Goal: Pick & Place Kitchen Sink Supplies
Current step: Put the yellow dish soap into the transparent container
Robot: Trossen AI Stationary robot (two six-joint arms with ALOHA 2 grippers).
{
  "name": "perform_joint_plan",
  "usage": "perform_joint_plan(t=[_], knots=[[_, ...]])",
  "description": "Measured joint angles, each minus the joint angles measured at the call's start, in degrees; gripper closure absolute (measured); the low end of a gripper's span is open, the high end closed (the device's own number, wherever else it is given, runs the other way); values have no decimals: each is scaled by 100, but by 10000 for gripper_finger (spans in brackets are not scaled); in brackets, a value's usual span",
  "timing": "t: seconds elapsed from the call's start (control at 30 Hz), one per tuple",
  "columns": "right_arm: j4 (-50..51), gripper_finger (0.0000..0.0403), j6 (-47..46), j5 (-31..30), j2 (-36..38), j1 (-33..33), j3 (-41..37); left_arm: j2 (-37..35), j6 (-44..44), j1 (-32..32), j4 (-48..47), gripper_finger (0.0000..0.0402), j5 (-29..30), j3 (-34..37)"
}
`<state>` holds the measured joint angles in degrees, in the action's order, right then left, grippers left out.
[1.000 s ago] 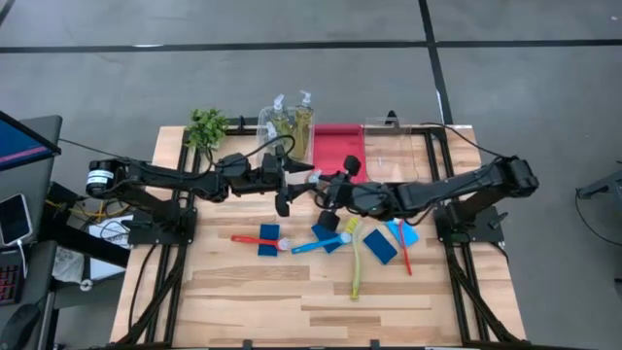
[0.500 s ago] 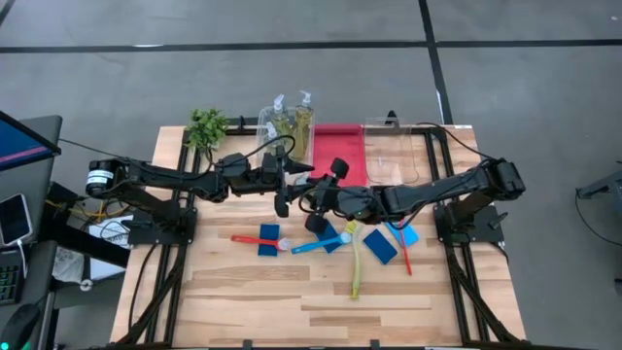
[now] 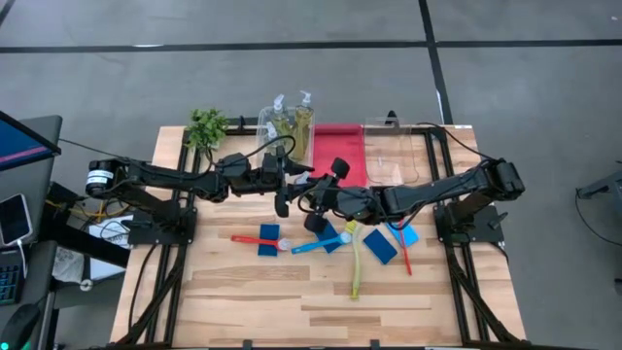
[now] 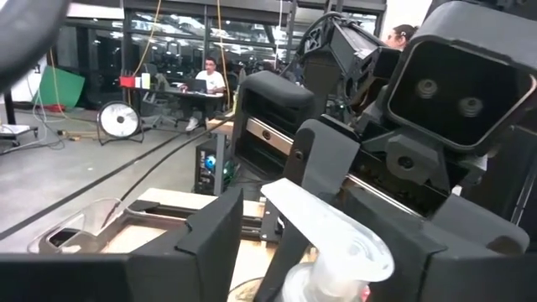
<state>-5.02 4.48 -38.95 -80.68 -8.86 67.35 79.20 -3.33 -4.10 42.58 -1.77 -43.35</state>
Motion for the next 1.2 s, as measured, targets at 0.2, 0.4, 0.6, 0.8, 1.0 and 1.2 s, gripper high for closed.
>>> perform_joint_plan(t=[0.2, 0.4, 0.6, 0.8, 1.0, 1.2], knots=[[-9, 289, -5, -165, 33, 0, 4, 0, 28, -2, 7, 250, 1, -4], [9, 289, -300, -169, 126, 0, 4, 0, 28, 0, 66, 278, 2, -11], [0, 289, -392, -181, 136, 0, 5, 0, 164, 0, 149, 284, 52, -9], [-11, 289, -434, -187, 136, -11, 7, 0, 180, 2, 182, 294, 77, -4], [-17, 289, -438, -180, 136, -13, 7, 2, 194, 2, 211, 299, 97, -2], [-18, 289, -439, -160, 136, -12, 7, 4, 197, 2, 246, 299, 126, 2]])
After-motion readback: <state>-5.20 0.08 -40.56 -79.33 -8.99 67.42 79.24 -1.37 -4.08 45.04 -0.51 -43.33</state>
